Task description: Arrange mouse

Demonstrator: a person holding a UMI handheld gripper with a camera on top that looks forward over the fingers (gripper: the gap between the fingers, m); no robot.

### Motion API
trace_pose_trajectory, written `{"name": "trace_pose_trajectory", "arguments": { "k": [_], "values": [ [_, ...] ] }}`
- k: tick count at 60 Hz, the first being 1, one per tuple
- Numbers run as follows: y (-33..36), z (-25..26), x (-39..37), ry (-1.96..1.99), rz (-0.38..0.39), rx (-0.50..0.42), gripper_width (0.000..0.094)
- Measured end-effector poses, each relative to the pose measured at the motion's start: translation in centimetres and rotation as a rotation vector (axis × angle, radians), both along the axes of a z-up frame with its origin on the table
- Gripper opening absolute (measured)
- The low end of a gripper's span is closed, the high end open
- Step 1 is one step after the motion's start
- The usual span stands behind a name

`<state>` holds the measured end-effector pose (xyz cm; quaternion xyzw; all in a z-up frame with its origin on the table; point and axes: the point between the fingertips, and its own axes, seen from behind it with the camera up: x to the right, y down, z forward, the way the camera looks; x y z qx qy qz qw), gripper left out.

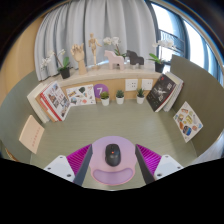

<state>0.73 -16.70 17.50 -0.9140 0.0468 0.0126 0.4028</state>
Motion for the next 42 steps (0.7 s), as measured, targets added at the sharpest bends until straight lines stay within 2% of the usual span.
{"name": "trace_pose_trajectory", "arguments": {
  "k": [13, 26, 42],
  "values": [
    [-6.1, 5.0, 1.0, -0.042, 0.071, 0.069, 0.0861],
    [-11.2, 6.5, 1.3, -0.032, 0.118, 0.101, 0.0863],
    [-13.8, 7.5, 2.5, -0.012, 0.11, 0.132, 0.0864]
  ]
}}
